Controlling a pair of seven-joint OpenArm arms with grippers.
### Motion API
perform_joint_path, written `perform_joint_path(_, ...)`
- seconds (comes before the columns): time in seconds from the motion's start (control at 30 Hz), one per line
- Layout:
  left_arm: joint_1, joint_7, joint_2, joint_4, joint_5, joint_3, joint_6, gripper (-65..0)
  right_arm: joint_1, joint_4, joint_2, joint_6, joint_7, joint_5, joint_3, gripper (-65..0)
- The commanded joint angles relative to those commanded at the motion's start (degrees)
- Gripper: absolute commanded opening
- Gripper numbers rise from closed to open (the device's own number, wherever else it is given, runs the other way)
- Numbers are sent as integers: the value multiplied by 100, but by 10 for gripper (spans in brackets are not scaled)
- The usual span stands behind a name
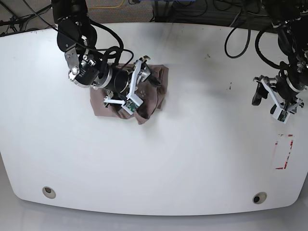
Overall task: Fold the T-shirt properly
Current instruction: 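Release the left gripper and press the folded bundle with the right gripper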
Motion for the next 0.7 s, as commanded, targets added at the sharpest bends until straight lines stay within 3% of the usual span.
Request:
perform_joint_path(0.2,176,0,9,0,0,-9,0,-247,-26,-114,-9,-9,9,-105,-281,-206)
perform_joint_path(0.3,185,0,9,0,0,-9,0,-247,-26,-273,-35,-9,18,-563,-536,-206)
perform_joint_path(0.57,185,0,114,18,18,-26,0,-247,-141,-949,-677,35,62,-1916,-967,-206)
perform_joint_path(0.7,185,0,114,26,9,-26,0,-247,-167,-967,-958,35,123,-2224,-1143,-206)
